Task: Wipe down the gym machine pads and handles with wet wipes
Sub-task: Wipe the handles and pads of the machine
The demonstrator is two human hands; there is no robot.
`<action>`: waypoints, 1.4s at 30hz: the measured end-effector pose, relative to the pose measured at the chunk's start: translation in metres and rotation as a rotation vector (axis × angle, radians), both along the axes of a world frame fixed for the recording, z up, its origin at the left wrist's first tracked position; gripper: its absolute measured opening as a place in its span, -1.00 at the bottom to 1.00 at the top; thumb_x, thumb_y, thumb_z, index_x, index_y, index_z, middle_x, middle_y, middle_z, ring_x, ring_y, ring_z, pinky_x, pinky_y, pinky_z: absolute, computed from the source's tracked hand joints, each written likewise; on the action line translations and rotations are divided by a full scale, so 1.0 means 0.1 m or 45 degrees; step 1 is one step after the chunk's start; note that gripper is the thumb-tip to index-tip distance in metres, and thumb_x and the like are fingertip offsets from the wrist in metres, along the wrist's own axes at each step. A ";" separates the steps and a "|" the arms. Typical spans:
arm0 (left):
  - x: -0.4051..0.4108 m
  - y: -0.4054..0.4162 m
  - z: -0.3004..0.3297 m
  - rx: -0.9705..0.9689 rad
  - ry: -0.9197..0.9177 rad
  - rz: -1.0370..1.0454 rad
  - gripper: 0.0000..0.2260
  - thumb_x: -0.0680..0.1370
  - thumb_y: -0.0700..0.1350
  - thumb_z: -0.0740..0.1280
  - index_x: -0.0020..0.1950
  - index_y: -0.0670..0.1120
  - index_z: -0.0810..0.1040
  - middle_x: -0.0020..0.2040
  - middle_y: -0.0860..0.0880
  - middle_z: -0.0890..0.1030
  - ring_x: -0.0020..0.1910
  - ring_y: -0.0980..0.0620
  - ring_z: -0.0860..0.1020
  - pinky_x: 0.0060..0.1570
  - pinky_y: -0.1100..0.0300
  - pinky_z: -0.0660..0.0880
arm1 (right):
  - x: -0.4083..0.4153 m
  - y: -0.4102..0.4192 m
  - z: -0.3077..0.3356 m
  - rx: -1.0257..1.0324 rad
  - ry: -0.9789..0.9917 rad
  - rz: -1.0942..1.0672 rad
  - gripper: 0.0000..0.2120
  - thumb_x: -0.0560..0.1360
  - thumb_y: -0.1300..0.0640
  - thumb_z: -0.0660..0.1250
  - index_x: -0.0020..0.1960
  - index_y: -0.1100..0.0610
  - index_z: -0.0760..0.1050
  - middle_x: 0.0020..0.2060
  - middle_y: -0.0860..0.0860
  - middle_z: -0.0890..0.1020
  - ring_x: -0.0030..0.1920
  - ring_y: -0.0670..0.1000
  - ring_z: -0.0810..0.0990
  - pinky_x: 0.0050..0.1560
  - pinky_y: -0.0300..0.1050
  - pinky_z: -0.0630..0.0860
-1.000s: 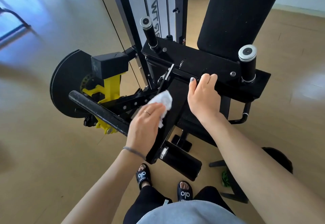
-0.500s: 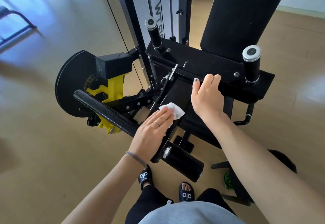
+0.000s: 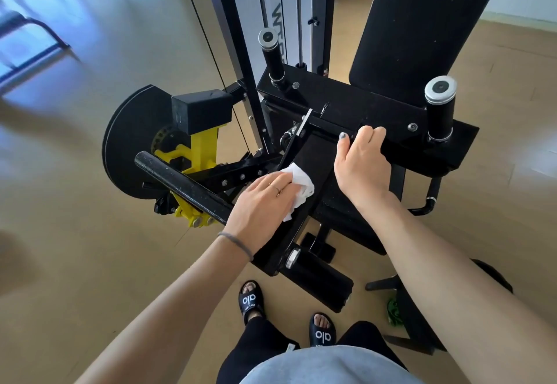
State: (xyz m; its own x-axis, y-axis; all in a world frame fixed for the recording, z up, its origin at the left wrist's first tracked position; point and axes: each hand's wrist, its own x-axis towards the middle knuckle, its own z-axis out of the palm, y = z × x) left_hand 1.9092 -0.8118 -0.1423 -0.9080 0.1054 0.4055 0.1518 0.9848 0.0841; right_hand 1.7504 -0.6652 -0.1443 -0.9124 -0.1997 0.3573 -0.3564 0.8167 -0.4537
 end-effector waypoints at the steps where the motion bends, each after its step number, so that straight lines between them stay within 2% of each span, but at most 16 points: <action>1: -0.06 0.00 0.07 -0.020 0.001 0.004 -0.88 0.58 -0.18 0.38 0.10 -0.11 0.63 0.12 -0.04 0.60 0.18 -0.05 0.57 0.21 0.04 0.53 | 0.00 0.00 0.00 0.002 0.002 -0.002 -0.58 0.68 -0.09 0.03 0.03 0.28 0.38 0.00 0.22 0.46 -0.46 0.04 0.33 -0.56 -0.29 0.08; 3: -0.20 0.02 0.16 0.065 -0.026 0.094 -0.92 0.61 -0.14 0.31 -0.03 -0.13 0.56 0.00 -0.03 0.56 0.00 -0.03 0.54 0.02 0.07 0.52 | -0.01 0.00 -0.02 0.011 0.014 -0.007 -0.60 0.68 -0.07 0.06 0.03 0.28 0.38 -0.01 0.22 0.46 -0.47 0.04 0.32 -0.55 -0.30 0.07; 6: -0.32 0.01 0.25 0.466 -0.120 0.437 -0.83 0.60 -0.15 0.30 -0.17 -0.14 0.42 -0.16 -0.01 0.49 -0.21 0.00 0.43 -0.25 0.16 0.40 | -0.01 0.02 -0.03 0.038 0.045 0.003 -0.63 0.69 -0.05 0.12 0.02 0.28 0.39 -0.03 0.22 0.47 -0.49 0.02 0.28 -0.55 -0.31 0.04; 8: -0.38 -0.09 0.27 0.734 -0.222 0.577 -0.82 0.59 -0.14 0.30 -0.20 -0.10 0.39 -0.21 0.01 0.48 -0.26 0.03 0.41 -0.30 0.20 0.36 | -0.01 0.02 -0.03 0.061 0.062 -0.003 -0.63 0.68 -0.05 0.11 0.01 0.28 0.39 -0.04 0.22 0.47 -0.49 0.01 0.27 -0.55 -0.32 0.02; 12: -0.35 -0.17 0.32 0.938 -0.291 0.507 -0.95 0.60 -0.16 0.26 -0.04 -0.02 0.47 -0.23 0.03 0.51 -0.30 0.11 0.40 -0.32 0.31 0.37 | -0.01 0.01 -0.03 0.056 0.070 -0.009 -0.63 0.68 -0.06 0.09 0.01 0.27 0.39 -0.05 0.21 0.47 -0.49 0.01 0.29 -0.55 -0.32 0.02; 16: -0.31 -0.26 0.21 1.189 -0.408 0.711 -0.83 0.64 -0.11 0.24 0.06 0.07 0.62 -0.12 0.05 0.60 -0.29 0.07 0.50 -0.33 0.24 0.44 | -0.01 0.01 -0.03 0.059 0.070 -0.010 -0.64 0.68 -0.04 0.13 0.01 0.28 0.39 -0.04 0.21 0.47 -0.49 -0.01 0.27 -0.55 -0.33 0.00; 19: -0.14 -0.33 0.13 1.088 -0.553 0.711 -0.79 0.65 -0.18 0.22 0.03 0.01 0.64 -0.25 0.03 0.56 -0.42 0.07 0.42 -0.44 0.30 0.36 | 0.00 0.00 -0.01 0.061 0.047 -0.015 -0.62 0.68 -0.07 0.10 0.02 0.28 0.39 -0.03 0.21 0.47 -0.49 0.00 0.27 -0.55 -0.31 0.00; 23: -0.03 -0.39 0.20 0.819 -0.525 0.510 -0.80 0.63 -0.22 0.23 -0.03 0.02 0.60 -0.20 0.12 0.54 -0.31 0.15 0.47 -0.32 0.38 0.34 | 0.01 -0.02 -0.01 0.022 0.016 -0.040 -0.57 0.68 -0.10 0.03 0.04 0.28 0.38 0.00 0.21 0.46 -0.46 0.03 0.32 -0.55 -0.30 0.05; 26: -0.33 -0.33 0.31 1.046 -0.482 0.544 -0.82 0.66 -0.09 0.24 0.12 0.06 0.63 -0.22 0.16 0.56 -0.43 0.25 0.47 -0.40 0.44 0.33 | 0.01 -0.02 0.01 0.027 0.031 -0.042 -0.59 0.68 -0.08 0.06 0.02 0.28 0.38 -0.02 0.21 0.46 -0.47 0.02 0.31 -0.55 -0.30 0.04; 28: -0.60 -0.24 0.38 1.165 -0.505 0.568 -0.82 0.65 -0.02 0.24 0.15 0.11 0.63 -0.18 0.13 0.60 -0.48 0.25 0.45 -0.41 0.38 0.40 | 0.00 -0.01 0.01 0.065 0.038 -0.054 -0.62 0.69 -0.06 0.09 0.01 0.27 0.38 -0.04 0.20 0.45 -0.48 -0.01 0.28 -0.56 -0.30 0.03; 30: -0.85 -0.22 0.44 1.162 -0.581 0.573 -0.81 0.65 -0.01 0.21 -0.05 0.08 0.60 -0.27 0.10 0.55 -0.42 0.15 0.44 -0.33 0.23 0.46 | 0.02 -0.02 0.02 0.096 0.034 -0.083 -0.63 0.69 -0.07 0.10 0.01 0.26 0.37 -0.04 0.18 0.45 -0.47 -0.02 0.29 -0.56 -0.31 0.04; 33: -1.05 -0.26 0.47 1.170 -0.620 0.572 -0.61 0.68 -0.01 0.14 -0.35 -0.04 0.35 -0.43 0.07 0.36 -0.44 0.09 0.31 -0.39 0.19 0.29 | 0.04 -0.05 0.04 0.089 0.006 -0.110 -0.62 0.68 -0.08 0.12 0.03 0.27 0.38 -0.01 0.19 0.45 -0.45 0.00 0.32 -0.55 -0.30 0.07; 35: -1.01 -0.26 0.46 1.173 -0.618 0.527 -0.62 0.69 -0.02 0.11 -0.32 -0.07 0.32 -0.41 0.05 0.35 -0.44 0.09 0.30 -0.41 0.21 0.26 | 0.04 -0.06 0.06 0.031 -0.027 -0.122 -0.62 0.68 -0.06 0.17 0.05 0.30 0.39 0.02 0.20 0.45 -0.44 0.01 0.31 -0.53 -0.29 0.06; 37: -0.85 -0.31 0.40 1.122 -0.671 0.432 -0.67 0.69 -0.03 0.10 -0.22 -0.11 0.41 -0.39 0.03 0.37 -0.46 0.11 0.28 -0.46 0.26 0.25 | 0.06 -0.09 0.10 -0.027 -0.058 -0.146 -0.64 0.68 -0.04 0.19 0.08 0.31 0.39 0.04 0.21 0.45 -0.42 0.01 0.31 -0.52 -0.28 0.08; 40: -0.55 -0.46 0.27 1.000 -0.814 0.341 -0.66 0.69 -0.02 0.09 -0.16 -0.16 0.47 -0.38 0.01 0.41 -0.46 0.07 0.31 -0.44 0.18 0.26 | 0.09 -0.16 0.14 -0.057 -0.050 -0.235 -0.64 0.68 -0.02 0.19 0.10 0.32 0.41 0.07 0.21 0.46 -0.40 -0.03 0.28 -0.47 -0.29 0.09; 42: -0.57 -0.52 0.30 1.025 -0.848 0.301 -0.67 0.68 -0.03 0.09 -0.20 -0.14 0.45 -0.38 0.02 0.40 -0.44 0.06 0.32 -0.43 0.17 0.25 | 0.10 -0.22 0.15 -0.063 -0.074 -0.292 -0.59 0.68 -0.06 0.15 0.15 0.33 0.42 0.09 0.22 0.47 -0.29 0.05 0.42 -0.39 -0.26 0.25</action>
State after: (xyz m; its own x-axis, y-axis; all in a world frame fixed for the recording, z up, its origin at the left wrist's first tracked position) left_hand 1.8521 -0.8638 -0.1127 -0.9344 -0.1801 -0.3073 -0.3518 0.6011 0.7176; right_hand 1.7604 -0.6870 -0.1294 -0.9512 0.0317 0.3068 -0.1361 0.8495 -0.5097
